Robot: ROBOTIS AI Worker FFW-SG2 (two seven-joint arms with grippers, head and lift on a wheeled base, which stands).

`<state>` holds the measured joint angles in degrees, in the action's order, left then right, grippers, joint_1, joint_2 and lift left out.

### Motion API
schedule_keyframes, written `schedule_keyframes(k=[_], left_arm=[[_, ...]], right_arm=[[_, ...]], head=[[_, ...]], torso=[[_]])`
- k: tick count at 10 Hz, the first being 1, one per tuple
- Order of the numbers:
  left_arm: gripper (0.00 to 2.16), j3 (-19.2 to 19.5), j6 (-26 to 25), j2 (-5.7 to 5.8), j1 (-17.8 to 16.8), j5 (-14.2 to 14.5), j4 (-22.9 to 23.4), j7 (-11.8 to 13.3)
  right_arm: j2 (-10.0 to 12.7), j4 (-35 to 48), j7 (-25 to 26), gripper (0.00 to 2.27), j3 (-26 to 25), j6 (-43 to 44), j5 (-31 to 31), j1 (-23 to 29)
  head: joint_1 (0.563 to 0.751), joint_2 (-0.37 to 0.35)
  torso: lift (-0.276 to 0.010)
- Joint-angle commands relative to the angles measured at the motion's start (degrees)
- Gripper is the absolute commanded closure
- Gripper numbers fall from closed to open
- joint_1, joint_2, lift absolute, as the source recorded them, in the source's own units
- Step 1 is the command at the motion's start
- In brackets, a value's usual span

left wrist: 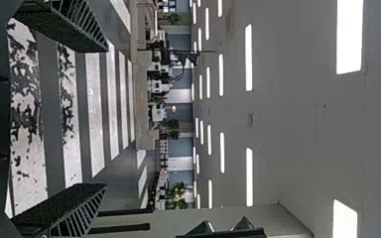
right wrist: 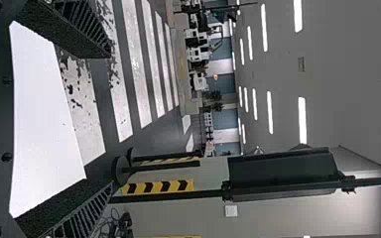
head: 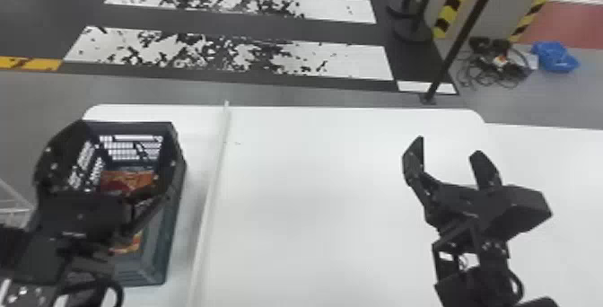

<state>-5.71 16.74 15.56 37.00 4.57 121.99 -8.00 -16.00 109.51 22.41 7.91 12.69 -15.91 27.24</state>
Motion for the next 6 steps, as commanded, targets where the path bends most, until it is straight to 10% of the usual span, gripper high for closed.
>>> schedule_keyframes(k=[1, 6], left_arm=[[0.0, 0.0, 0.0, 0.0, 0.0, 0.0, 0.0, 0.0], [0.0, 0.0, 0.0, 0.0, 0.0, 0.0, 0.0, 0.0]], right_arm=[[0.0, 0.0, 0.0, 0.0, 0.0, 0.0, 0.0, 0.0], [0.0, 0.0, 0.0, 0.0, 0.0, 0.0, 0.0, 0.0]], head=[[0.695, -0.096], [0.695, -0.096]], torso=[[-0.029], [-0.029]])
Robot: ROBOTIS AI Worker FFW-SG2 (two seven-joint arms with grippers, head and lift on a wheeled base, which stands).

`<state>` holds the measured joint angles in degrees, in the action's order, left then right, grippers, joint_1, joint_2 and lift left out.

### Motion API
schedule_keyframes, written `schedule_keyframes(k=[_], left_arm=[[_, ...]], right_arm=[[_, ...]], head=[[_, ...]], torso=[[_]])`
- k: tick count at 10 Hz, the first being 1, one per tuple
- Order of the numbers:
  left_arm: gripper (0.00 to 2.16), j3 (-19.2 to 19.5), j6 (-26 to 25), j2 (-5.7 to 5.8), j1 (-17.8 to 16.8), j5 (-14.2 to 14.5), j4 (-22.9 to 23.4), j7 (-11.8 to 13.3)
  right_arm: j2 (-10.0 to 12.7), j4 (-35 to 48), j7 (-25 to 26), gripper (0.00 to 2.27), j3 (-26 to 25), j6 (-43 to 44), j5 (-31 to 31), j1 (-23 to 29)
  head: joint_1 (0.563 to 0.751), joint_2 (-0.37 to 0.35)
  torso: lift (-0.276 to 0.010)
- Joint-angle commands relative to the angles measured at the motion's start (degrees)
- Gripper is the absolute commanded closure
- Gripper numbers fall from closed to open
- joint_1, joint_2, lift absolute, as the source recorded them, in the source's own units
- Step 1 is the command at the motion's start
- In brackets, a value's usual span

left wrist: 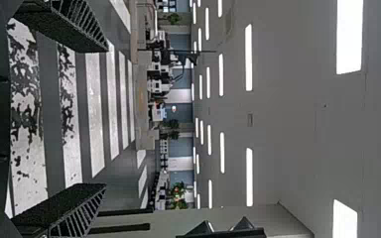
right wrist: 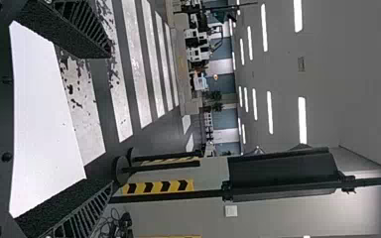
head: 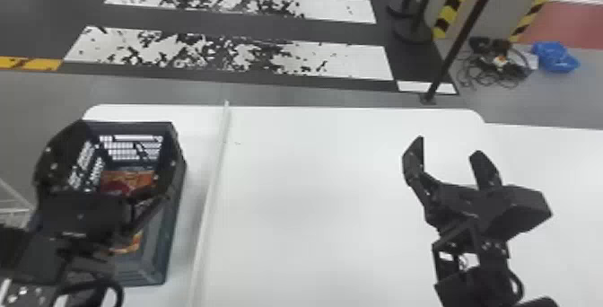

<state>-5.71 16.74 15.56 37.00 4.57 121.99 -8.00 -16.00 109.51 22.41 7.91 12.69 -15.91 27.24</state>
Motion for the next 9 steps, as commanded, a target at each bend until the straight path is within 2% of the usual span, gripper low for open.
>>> schedule_keyframes(k=[1, 9], left_arm=[[0.0, 0.0, 0.0, 0.0, 0.0, 0.0, 0.0, 0.0], [0.0, 0.0, 0.0, 0.0, 0.0, 0.0, 0.0, 0.0]], right_arm=[[0.0, 0.0, 0.0, 0.0, 0.0, 0.0, 0.0, 0.0], [0.0, 0.0, 0.0, 0.0, 0.0, 0.0, 0.0, 0.0]], head=[[0.695, -0.096], [0.695, -0.096]], torso=[[-0.029], [-0.029]])
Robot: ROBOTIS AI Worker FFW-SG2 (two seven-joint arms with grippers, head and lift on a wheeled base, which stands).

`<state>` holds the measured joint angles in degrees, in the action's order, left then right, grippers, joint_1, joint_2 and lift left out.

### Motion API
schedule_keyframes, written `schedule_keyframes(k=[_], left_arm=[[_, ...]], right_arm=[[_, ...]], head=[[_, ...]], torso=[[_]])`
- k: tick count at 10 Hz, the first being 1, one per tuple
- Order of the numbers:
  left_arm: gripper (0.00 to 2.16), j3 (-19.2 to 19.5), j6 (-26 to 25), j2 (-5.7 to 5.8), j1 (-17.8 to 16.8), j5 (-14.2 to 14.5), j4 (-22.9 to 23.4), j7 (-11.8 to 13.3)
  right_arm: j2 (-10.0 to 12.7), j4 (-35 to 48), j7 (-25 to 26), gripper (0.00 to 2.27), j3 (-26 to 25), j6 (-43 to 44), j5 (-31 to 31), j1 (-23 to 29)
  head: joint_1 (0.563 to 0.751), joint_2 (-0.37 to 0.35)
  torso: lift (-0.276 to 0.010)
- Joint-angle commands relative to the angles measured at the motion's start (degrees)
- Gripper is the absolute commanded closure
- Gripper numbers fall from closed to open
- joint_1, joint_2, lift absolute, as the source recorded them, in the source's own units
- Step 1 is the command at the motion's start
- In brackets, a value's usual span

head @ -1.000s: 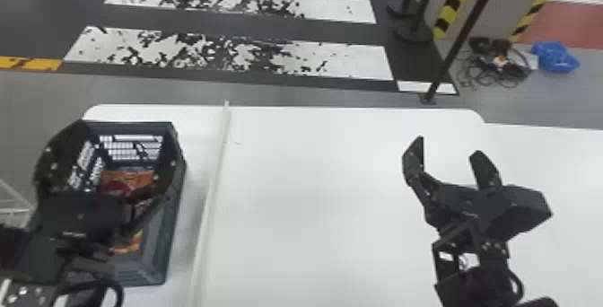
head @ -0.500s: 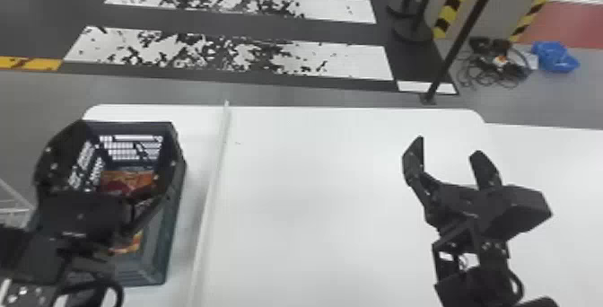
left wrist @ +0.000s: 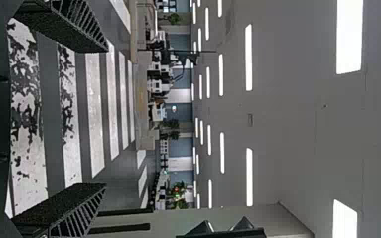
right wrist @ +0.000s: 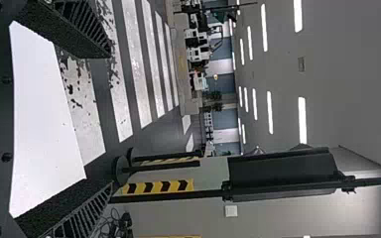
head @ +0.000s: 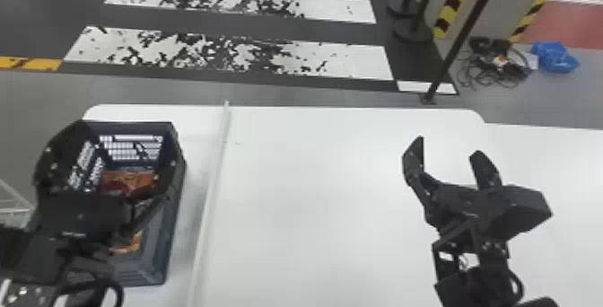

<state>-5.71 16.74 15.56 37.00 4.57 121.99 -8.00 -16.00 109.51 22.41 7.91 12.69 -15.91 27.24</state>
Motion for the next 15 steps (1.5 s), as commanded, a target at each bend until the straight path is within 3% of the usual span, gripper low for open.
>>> schedule_keyframes(k=[1, 15], left_arm=[[0.0, 0.0, 0.0, 0.0, 0.0, 0.0, 0.0, 0.0], [0.0, 0.0, 0.0, 0.0, 0.0, 0.0, 0.0, 0.0]], right_arm=[[0.0, 0.0, 0.0, 0.0, 0.0, 0.0, 0.0, 0.0], [0.0, 0.0, 0.0, 0.0, 0.0, 0.0, 0.0, 0.0]], head=[[0.695, -0.096], [0.695, -0.096]], torso=[[-0.029], [-0.029]])
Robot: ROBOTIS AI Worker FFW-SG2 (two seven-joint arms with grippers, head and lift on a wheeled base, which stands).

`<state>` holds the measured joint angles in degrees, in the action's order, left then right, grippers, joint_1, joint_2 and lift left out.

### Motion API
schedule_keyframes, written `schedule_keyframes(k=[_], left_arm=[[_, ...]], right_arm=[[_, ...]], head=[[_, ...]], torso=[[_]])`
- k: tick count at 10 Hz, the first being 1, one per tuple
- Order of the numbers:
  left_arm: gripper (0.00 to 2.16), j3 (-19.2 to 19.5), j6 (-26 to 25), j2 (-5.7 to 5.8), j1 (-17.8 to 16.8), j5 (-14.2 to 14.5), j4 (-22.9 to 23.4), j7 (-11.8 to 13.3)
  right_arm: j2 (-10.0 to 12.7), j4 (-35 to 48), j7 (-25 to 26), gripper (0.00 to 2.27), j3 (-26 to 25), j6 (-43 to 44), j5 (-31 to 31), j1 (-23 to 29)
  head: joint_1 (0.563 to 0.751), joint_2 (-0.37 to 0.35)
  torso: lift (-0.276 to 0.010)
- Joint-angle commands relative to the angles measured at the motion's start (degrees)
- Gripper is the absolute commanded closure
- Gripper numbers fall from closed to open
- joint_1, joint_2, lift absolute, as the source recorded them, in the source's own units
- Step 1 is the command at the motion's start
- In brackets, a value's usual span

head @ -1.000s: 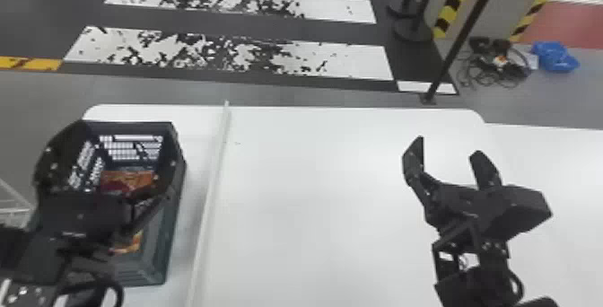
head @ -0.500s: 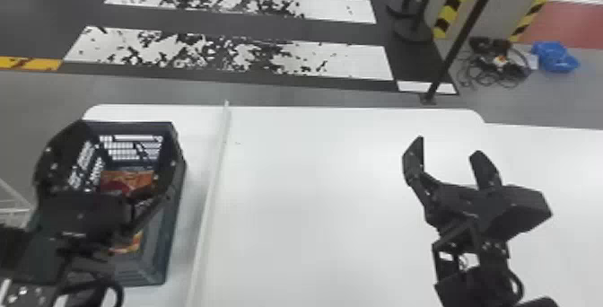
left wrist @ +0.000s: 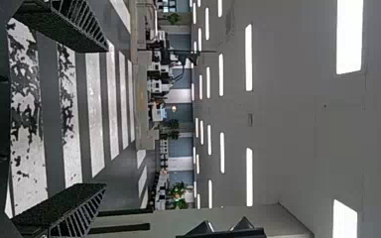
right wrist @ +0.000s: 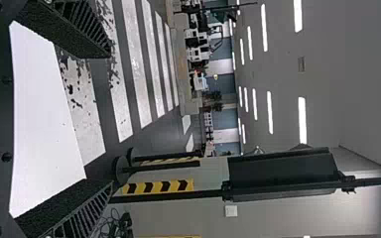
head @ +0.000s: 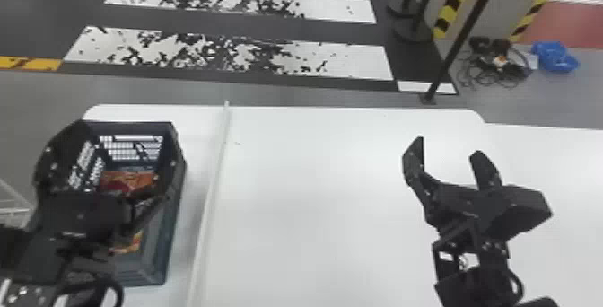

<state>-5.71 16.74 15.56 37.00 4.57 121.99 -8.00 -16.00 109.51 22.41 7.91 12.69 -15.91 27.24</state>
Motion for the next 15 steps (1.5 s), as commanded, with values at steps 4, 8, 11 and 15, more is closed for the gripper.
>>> schedule_keyframes(k=[4, 8, 11, 15], left_arm=[[0.0, 0.0, 0.0, 0.0, 0.0, 0.0, 0.0, 0.0], [0.0, 0.0, 0.0, 0.0, 0.0, 0.0, 0.0, 0.0], [0.0, 0.0, 0.0, 0.0, 0.0, 0.0, 0.0, 0.0], [0.0, 0.0, 0.0, 0.0, 0.0, 0.0, 0.0, 0.0]], right_arm=[[0.0, 0.0, 0.0, 0.0, 0.0, 0.0, 0.0, 0.0], [0.0, 0.0, 0.0, 0.0, 0.0, 0.0, 0.0, 0.0], [0.0, 0.0, 0.0, 0.0, 0.0, 0.0, 0.0, 0.0], [0.0, 0.0, 0.0, 0.0, 0.0, 0.0, 0.0, 0.0]], head=[[0.695, -0.096], [0.695, -0.096], [0.695, -0.096], [0.695, -0.096]], torso=[[-0.029], [-0.029], [-0.029], [-0.029]])
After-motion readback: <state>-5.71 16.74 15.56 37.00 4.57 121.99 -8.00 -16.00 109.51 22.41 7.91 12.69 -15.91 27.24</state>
